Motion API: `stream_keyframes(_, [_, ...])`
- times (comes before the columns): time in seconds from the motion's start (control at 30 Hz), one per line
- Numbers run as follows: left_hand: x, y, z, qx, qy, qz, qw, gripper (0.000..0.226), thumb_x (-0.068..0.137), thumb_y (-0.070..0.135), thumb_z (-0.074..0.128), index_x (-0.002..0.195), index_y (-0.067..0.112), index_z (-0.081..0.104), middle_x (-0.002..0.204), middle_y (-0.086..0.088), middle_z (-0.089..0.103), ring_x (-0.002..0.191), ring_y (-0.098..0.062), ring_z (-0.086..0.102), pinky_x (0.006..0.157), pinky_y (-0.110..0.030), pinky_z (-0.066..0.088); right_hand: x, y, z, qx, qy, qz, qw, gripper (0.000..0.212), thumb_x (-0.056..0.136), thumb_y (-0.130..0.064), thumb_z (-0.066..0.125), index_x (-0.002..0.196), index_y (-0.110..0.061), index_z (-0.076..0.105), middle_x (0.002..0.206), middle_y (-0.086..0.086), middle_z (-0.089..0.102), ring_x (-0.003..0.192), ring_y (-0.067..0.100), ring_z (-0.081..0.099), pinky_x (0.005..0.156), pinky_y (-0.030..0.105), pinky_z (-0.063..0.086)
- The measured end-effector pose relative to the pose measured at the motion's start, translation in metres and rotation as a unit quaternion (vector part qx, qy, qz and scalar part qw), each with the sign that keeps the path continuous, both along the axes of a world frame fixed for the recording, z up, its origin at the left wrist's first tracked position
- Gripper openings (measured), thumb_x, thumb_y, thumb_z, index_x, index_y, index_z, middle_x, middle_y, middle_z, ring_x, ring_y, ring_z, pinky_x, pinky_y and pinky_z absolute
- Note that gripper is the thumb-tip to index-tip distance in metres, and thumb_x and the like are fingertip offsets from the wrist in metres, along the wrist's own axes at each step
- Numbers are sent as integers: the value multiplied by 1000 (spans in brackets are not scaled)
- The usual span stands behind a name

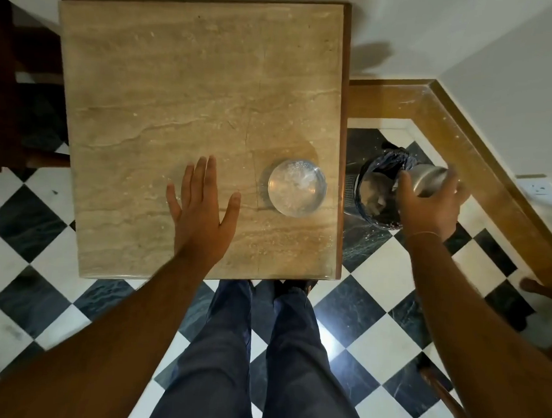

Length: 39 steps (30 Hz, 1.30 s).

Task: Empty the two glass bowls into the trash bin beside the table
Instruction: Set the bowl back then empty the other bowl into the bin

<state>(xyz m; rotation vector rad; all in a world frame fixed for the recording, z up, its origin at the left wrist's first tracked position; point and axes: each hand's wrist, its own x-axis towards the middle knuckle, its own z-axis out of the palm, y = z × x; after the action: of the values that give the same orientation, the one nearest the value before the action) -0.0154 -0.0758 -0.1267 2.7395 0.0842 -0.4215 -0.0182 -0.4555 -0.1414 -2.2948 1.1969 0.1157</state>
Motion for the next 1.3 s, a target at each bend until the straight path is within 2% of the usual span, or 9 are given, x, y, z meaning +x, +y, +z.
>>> stream_keyframes(0.13, [-5, 8, -5, 13, -6, 10, 1000, 77, 111, 58, 30, 175, 19, 13, 184, -5, 17, 171, -27, 9, 135, -63, 0, 33, -11, -3, -113, -151, 8, 982, 90, 89, -89, 70, 162, -45, 41, 166, 0, 52, 143, 18, 59, 97, 14, 50])
stream_keyframes(0.3, [-8, 4, -3, -15, 16, -14, 1000, 80, 108, 58, 36, 175, 18, 15, 183, -7, 19, 170, -29, 12, 135, -63, 4, 5, -1, -27, 53, 48, -59, 996, 96, 84, -78, 72, 163, -39, 34, 163, 12, 47, 138, 43, 63, 110, 60, 60])
stream_keyframes(0.43, [2, -5, 8, -93, 45, -17, 994, 95, 103, 62, 57, 175, 19, 14, 184, -6, 13, 170, -26, 15, 136, -60, 17, 19, 6, -2, 242, -134, -168, 946, 85, 78, -73, 81, 142, -30, 44, 149, 13, 60, 130, 35, 70, 110, 58, 64])
stream_keyframes(0.53, [12, -26, 22, -161, 93, -62, 981, 115, 91, 62, 78, 175, 22, 13, 184, -3, 13, 169, -22, 17, 135, -54, 25, 6, 35, 29, 461, -125, -176, 861, 95, 86, -75, 80, 157, -18, 57, 155, 21, 66, 138, 41, 69, 114, 62, 60])
stream_keyframes(0.63, [24, -48, 46, -212, 130, -102, 963, 140, 72, 74, 88, 176, 28, 6, 184, 4, 11, 169, -20, 16, 135, -46, 23, 2, 77, 59, 610, -108, -174, 766, 64, 105, -67, 59, 147, -22, 76, 148, 18, 75, 133, 38, 75, 104, 63, 64])
stream_keyframes(0.9, [23, -61, 73, -187, 114, -141, 965, 156, 61, 62, 98, 175, 28, -2, 175, 8, 18, 155, -18, 26, 122, -42, 40, 2, 162, 64, 698, -18, -147, 700, 68, 113, -63, 50, 160, -16, 63, 157, 20, 69, 150, 37, 63, 128, 54, 46])
stream_keyframes(0.97, [20, -50, 68, -173, 104, -113, 973, 152, 62, 59, 97, 175, 30, 0, 171, 9, 20, 153, -20, 27, 115, -41, 45, 7, 170, 70, 682, 28, -82, 726, 73, 107, -73, 50, 157, -23, 66, 151, 12, 75, 141, 28, 72, 115, 47, 59])
stream_keyframes(1.1, [14, -23, 42, -99, 90, -43, 990, 139, 68, 56, 96, 174, 23, 12, 170, -1, 22, 154, -31, 28, 121, -51, 46, 18, 163, 65, 471, 18, -19, 882, 54, 115, -63, 53, 128, -17, 78, 121, 4, 86, 94, 20, 84, 79, 39, 68])
stream_keyframes(1.3, [14, -3, -7, -37, 116, 47, 991, 131, 68, 56, 96, 170, 18, 24, 167, -10, 28, 151, -38, 31, 118, -58, 47, 18, 137, 48, 355, -72, -13, 932, 30, 121, -37, 56, 101, -23, 75, 97, -2, 79, 80, 14, 72, 60, 23, 53])
